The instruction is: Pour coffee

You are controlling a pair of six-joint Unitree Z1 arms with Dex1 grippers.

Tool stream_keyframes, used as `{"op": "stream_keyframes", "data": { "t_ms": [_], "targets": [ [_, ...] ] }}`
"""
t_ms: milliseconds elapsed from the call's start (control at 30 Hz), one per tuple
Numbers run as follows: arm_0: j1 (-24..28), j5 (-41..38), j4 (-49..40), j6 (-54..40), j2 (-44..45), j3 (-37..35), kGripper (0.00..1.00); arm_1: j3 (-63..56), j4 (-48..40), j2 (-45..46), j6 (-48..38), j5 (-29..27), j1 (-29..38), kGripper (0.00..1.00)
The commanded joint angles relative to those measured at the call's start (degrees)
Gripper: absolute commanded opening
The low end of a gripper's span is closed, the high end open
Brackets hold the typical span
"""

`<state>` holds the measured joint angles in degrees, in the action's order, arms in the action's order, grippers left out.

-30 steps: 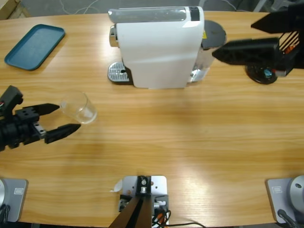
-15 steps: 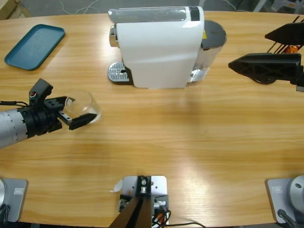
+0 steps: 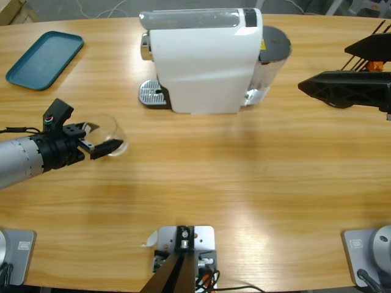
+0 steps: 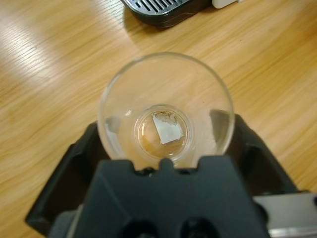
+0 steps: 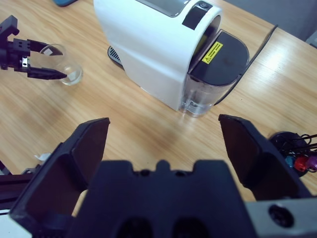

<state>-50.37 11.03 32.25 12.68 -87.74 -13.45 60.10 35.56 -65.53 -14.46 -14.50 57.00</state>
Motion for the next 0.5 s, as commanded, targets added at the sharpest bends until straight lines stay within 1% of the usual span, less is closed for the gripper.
{"op": "stream_keyframes", "data": {
  "t_ms": [33, 167, 233, 333, 367, 400, 500],
  "targets": [
    [0.36, 1.14, 0.88, 0.06, 0.81, 1.69, 0.02, -1.83, 0.83, 1.52, -0.92, -0.18, -0.28, 1.0],
    [0.36, -0.41, -0.03, -2.22, 3.31, 2.46, 0.025, -1.85, 0.58, 1.54, -1.1, -0.37, -0.23, 1.0],
    [0.36, -1.8, -1.56, -3.14, 6.53, 2.25, 0.023, -2.01, 0.56, 1.59, -1.1, -0.44, -0.24, 1.0],
    [0.39, -5.17, -10.1, -4.33, 13.8, -0.9, 0.025, -2.41, 0.42, 2.02, -1.1, -0.53, -0.26, 1.0],
    [1.34, -6.42, -13.41, -5.77, 15.83, -2.39, 0.027, -2.45, 0.39, 2.17, -1.1, -0.55, -0.23, 1.0],
    [3.65, -8.53, -16.2, -8.1, 17.44, -3.99, 0.029, -2.45, 0.35, 2.3, -1.1, -0.62, -0.23, 1.0],
    [12.26, -17.9, -24.8, -16.04, 18.53, -10.85, 0.048, -1.71, 0.13, 2.37, 0.66, -0.74, -0.24, 1.0]
  ]
}}
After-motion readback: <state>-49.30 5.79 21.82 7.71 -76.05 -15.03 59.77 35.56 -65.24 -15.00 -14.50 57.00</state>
